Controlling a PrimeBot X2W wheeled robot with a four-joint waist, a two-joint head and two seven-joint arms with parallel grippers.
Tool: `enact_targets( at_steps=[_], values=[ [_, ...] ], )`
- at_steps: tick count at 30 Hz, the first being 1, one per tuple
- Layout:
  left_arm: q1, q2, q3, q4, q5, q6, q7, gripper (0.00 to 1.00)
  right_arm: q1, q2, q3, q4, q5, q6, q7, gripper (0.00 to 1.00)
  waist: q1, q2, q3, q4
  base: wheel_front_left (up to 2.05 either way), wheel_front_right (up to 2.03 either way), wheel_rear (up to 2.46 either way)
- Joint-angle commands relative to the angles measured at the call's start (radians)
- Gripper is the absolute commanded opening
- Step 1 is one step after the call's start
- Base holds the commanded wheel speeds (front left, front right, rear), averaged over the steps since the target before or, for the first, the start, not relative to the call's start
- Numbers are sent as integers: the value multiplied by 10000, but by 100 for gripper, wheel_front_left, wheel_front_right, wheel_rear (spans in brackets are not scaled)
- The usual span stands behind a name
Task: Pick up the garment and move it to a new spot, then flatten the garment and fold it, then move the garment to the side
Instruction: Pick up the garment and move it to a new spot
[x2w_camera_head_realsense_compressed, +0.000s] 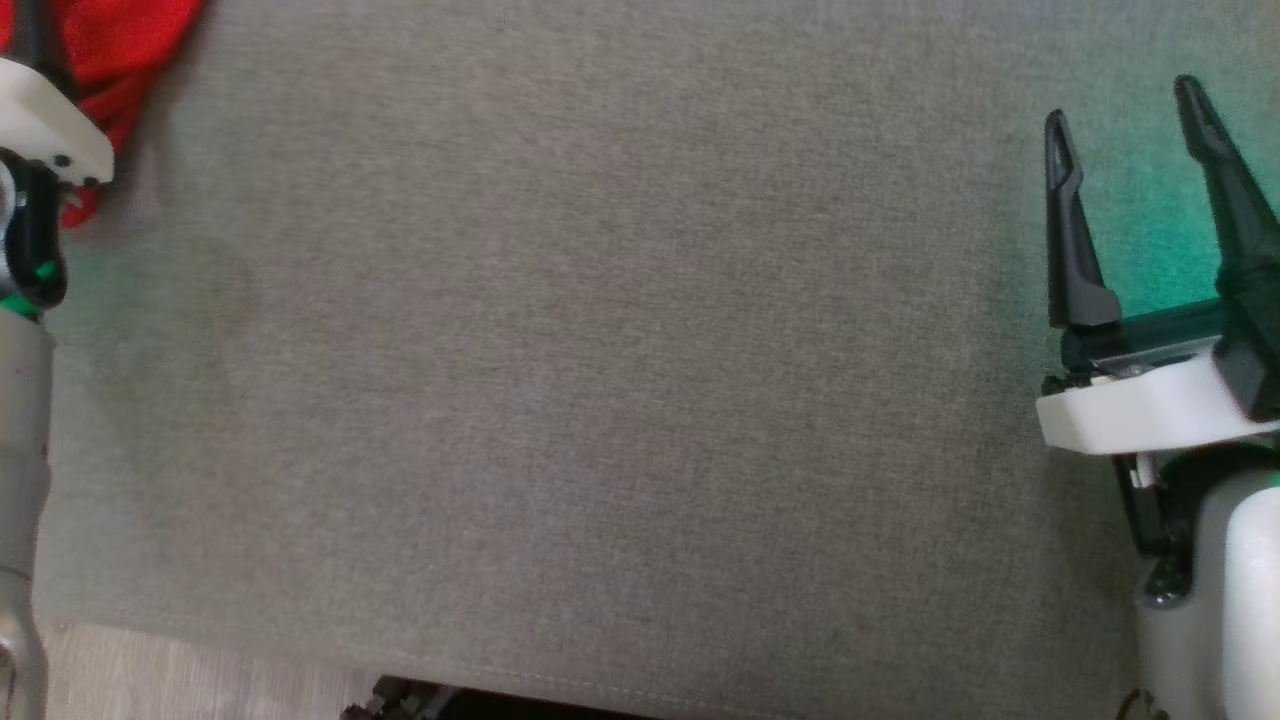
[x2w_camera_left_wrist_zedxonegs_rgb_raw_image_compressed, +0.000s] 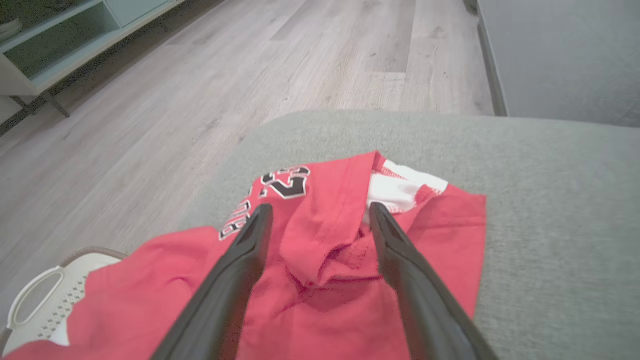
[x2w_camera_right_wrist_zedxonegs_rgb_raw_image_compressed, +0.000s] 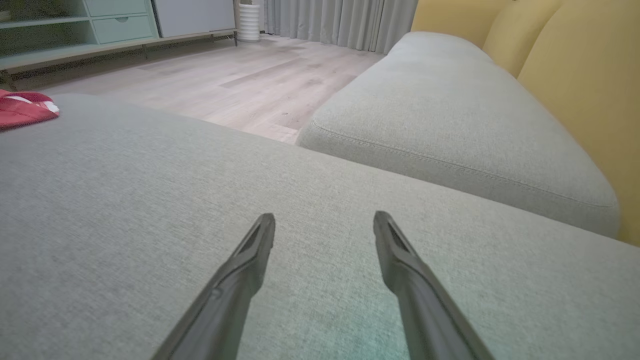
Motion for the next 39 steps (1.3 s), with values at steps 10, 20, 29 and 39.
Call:
enact_targets(
  at_steps=[10, 20, 29, 39],
  values=[
    [-1078, 552, 159, 1919, -84, -335, -73, 13, -153, -6, 233, -539, -24, -7, -37, 100, -3, 1, 572, -359, 0, 0, 0],
    [-1777, 833, -190, 2905, 252, -679, -924, 0, -301, 53, 130, -7, 245, -7, -487, 100, -3, 1, 1, -571, 0, 0, 0],
    [-2191, 811, -858, 2083, 571, -1070, -1715, 0, -122, 80, -42, 1616, 1394, -7, -1416, 100, -3, 1, -2210, -1071, 0, 0, 0],
    [-1146, -845, -1836, -136, 317, -1157, -1352, 0, 717, 82, -282, 3133, 2402, -7, -2272, 100, -3, 1, -4209, -1899, 0, 0, 0]
  ],
)
